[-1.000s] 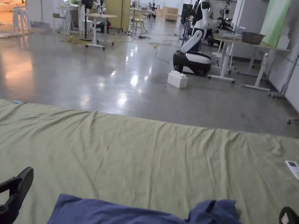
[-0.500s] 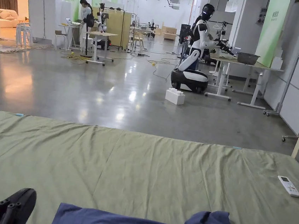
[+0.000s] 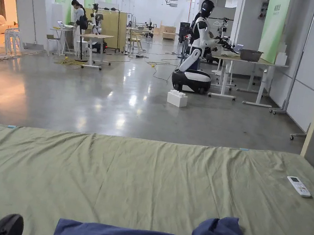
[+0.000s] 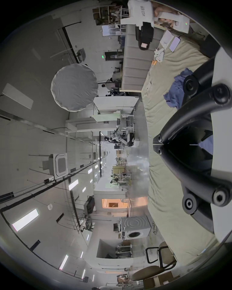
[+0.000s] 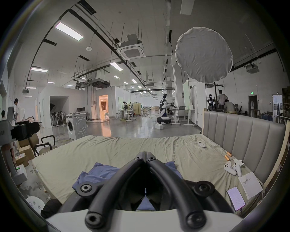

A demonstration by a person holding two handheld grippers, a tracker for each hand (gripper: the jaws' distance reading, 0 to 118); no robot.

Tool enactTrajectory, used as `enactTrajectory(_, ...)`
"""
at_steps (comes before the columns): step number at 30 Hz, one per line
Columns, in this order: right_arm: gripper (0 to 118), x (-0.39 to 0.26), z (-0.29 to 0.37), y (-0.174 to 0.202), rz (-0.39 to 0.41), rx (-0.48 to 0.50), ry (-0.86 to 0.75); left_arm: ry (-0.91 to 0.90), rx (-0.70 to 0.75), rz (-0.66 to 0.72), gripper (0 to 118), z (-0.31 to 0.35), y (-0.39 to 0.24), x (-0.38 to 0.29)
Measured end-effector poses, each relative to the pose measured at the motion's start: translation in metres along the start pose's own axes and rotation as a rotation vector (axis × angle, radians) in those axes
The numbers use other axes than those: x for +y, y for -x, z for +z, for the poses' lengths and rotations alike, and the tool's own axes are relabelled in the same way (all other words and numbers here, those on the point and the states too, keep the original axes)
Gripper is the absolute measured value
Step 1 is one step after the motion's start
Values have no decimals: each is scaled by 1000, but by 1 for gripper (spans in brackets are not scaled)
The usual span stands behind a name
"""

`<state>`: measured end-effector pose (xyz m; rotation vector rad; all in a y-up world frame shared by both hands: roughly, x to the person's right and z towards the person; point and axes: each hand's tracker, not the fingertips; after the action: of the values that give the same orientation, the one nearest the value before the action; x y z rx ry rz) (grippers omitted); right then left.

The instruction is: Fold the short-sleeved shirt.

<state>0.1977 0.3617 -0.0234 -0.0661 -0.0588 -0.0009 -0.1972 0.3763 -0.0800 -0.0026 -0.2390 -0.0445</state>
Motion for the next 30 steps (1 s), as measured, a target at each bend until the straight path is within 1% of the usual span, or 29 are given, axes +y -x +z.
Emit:
enactTrajectory(1, 0, -3, -1, -1, -5, 4, 11, 29, 11, -2, 0, -7, 5, -9)
enactTrajectory(3, 0, -12, -6, -3, -35, -3, 49, 133, 11, 41, 0, -27, 18, -31)
enactTrajectory(5, 0, -19, -8, -4, -50, -3, 70, 238, 1, 126, 0, -46, 32, -60)
enactTrajectory(8, 0, -34, -12, -7, -73, -14, 123, 379, 46, 101, 1, -74, 41, -103)
enactTrajectory(9, 0, -41, -14, -9, -84, -24, 164, 408, 40, 132, 7, -84, 45, -119)
enactTrajectory(10, 0, -45, -15, -10, -85, -32, 179, 452, 32, 173, 18, -93, 50, -133)
enactTrajectory(11, 0, -48, -17, -12, -86, -31, 189, 499, 44, 214, 34, -106, 55, -149)
enactTrajectory(13, 0, -52, -17, -14, -96, -41, 210, 651, 125, 226, 74, -137, 60, -182)
enactTrajectory(14, 0, -54, -17, -16, -105, -42, 223, 717, 151, 202, 75, -149, 63, -199)
enactTrajectory(15, 0, -57, -17, -19, -116, -45, 239, 751, 150, 186, 75, -159, 66, -214)
enactTrajectory(17, 0, -63, -16, -23, -132, -48, 267, 823, 148, 197, 75, -176, 70, -237)
enactTrajectory(19, 0, -68, -16, -26, -131, -65, 293, 857, 161, 222, 75, -186, 72, -250)
enactTrajectory(20, 0, -70, -16, -28, -130, -75, 306, 863, 155, 235, 74, -189, 71, -254)
enactTrajectory(21, 0, -73, -17, -29, -130, -82, 316, 859, 135, 242, 66, -191, 69, -257)
enactTrajectory(22, 0, -76, -18, -31, -131, -88, 323, 860, 128, 224, 42, -192, 67, -257)
enactTrajectory(23, 0, -78, -18, -32, -132, -93, 330, 878, 138, 173, 19, -193, 59, -258)
enactTrajectory(24, 0, -80, -19, -33, -124, -104, 340, 870, 155, 69, 9, -192, 50, -258)
enactTrajectory(25, 0, -80, -18, -34, -111, -113, 349, 847, 120, 12, 9, -191, 45, -256)
enactTrajectory(26, 0, -83, -20, -36, -97, -123, 364, 884, 90, -27, 9, -194, 35, -260)
enactTrajectory(27, 0, -86, -25, -38, -93, -127, 382, 902, 106, -88, 9, -197, 31, -264)
enactTrajectory(29, 1, -98, -38, -48, -112, -130, 402, 918, 103, -58, 9, -203, 33, -269)
enactTrajectory(30, 3, -107, -46, -54, -147, -142, 423, 926, 103, -39, 9, -204, 34, -269)
